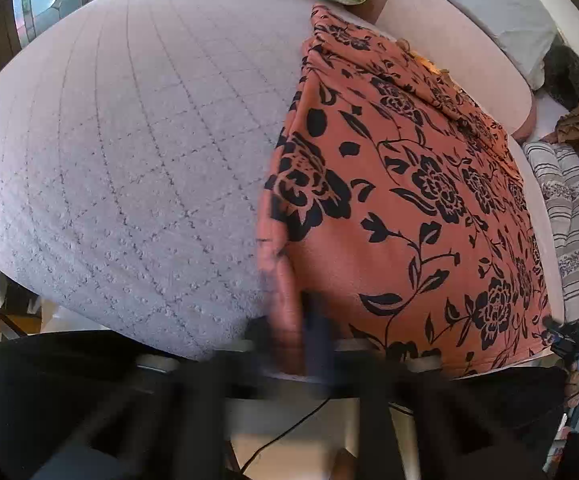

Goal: Fold small clothes

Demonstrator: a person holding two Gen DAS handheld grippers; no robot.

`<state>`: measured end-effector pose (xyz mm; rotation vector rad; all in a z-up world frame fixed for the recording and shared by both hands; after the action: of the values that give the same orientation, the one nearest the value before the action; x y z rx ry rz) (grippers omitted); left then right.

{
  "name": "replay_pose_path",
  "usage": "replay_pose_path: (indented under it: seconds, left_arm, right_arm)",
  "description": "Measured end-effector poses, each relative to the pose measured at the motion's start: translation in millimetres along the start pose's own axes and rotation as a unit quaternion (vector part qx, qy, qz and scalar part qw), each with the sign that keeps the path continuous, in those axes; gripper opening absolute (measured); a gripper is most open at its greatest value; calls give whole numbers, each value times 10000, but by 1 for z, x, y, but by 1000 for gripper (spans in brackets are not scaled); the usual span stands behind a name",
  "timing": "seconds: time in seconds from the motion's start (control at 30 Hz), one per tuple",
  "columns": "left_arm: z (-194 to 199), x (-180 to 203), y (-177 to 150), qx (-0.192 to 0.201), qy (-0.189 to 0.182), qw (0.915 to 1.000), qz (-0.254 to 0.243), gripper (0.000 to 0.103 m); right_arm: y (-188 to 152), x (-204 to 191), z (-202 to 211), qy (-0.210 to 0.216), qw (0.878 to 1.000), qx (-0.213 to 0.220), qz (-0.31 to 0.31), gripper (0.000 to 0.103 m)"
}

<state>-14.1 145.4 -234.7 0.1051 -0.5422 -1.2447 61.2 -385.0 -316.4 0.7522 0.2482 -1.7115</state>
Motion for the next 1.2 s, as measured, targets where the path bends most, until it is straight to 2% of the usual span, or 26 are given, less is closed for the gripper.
replay_pose_path:
  seconds: [0.1,0.2,0.33,0.47,0.57,0.63,0.7,0.8,0.87,0.9,0.93,0.97,1.0,1.03,1.07,1.1,1.17,1.2]
  left_arm:
    - [9,-1,10,53,-340,9992,225,6]
    - [37,5,28,303,-704,9966,296,6]
    - [81,25,75,832,-1101,9903,125,6]
    - [96,41,125,1177,-1322,9841,139,6]
    - [89,49,152,1153,-1351,9840,132,6]
    - [83,59,181,1187,-1284,9846,-14,6]
    - [78,73,214,1230,-1276,9841,-118,6]
    - [59,94,283,1458,-1283,9809,-83,7]
    - [28,104,329,1572,-1078,9816,-64,13]
    - [11,104,343,1536,-1004,9830,-39,31]
    - [-16,99,359,1511,-776,9854,97,63]
    - [-37,94,370,1499,-500,9873,178,74]
    - [-60,87,380,1462,-245,9887,216,75]
    - [-77,74,382,1342,-43,9899,462,74]
    - [-84,64,377,1300,-111,9889,713,75]
    - [-86,61,370,1307,-260,9884,731,75]
    - [-81,58,351,1283,-123,9909,385,75]
    - [-76,58,344,1299,-114,9912,249,75]
  right_arm:
    - [-2,-5,-5,-133,9998,-119,104,13]
    - [3,-17,5,350,9994,19,24,12]
    - [30,-49,30,1109,9933,328,64,12]
    - [75,-78,45,1668,9833,727,71,12]
    - [105,-90,44,1936,9769,902,1,12]
    - [132,-102,43,1995,9744,1036,72,12]
    - [164,-113,42,1999,9722,1206,166,12]
    - [226,-121,40,2039,9678,1473,67,12]
    - [271,-124,32,1965,9669,1628,23,13]
    - [293,-125,18,1931,9684,1575,-52,15]
    - [318,-121,-8,1824,9731,1397,-162,26]
    - [332,-117,-24,1623,9773,1355,-151,37]
    - [342,-109,-39,1274,9811,1442,-211,72]
    - [347,-95,-54,847,9827,1600,-394,77]
    - [345,-88,-60,729,9824,1665,-434,77]
    - [336,-85,-64,729,9820,1694,-416,77]
    - [317,-88,-65,498,9850,1654,-24,77]
    - [305,-91,-62,222,9851,1674,328,77]
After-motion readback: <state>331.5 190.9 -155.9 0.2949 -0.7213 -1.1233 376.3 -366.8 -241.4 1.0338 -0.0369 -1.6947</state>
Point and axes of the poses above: each gripper's, at about its wrist camera, not at the fingertips, and z roughly against the way its jaws point, x to its right, y to its top, the point moved 5 cm from there along -z, roughly the way its jaws point, and after that the axes turned 1 degree about x, right-handed, at the moved point
